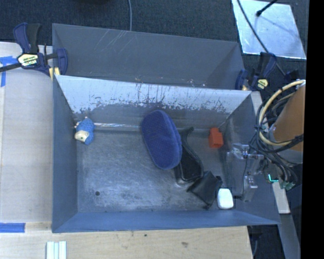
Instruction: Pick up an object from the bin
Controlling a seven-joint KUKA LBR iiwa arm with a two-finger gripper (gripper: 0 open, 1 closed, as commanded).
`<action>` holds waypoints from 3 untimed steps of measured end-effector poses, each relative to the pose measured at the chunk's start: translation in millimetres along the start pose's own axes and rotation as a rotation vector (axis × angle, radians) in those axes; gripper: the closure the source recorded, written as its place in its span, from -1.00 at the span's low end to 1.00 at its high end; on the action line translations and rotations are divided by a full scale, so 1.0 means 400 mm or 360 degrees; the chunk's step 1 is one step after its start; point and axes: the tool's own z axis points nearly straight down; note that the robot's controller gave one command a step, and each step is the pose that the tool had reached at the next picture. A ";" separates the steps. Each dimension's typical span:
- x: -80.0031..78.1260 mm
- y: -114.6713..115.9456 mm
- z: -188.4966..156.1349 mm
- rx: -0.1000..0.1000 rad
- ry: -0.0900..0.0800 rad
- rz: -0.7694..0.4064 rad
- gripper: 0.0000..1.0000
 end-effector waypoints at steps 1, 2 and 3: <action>-0.070 -0.023 0.285 -0.0037 -0.0018 -0.1297 -1.00; -0.036 0.011 0.212 0.0005 -0.0012 -0.1734 -1.00; -0.067 -0.014 0.214 -0.0002 -0.0012 -0.2233 -1.00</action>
Offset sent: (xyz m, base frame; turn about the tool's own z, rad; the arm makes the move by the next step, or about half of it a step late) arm 0.0252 -0.0246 -0.1154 -0.8177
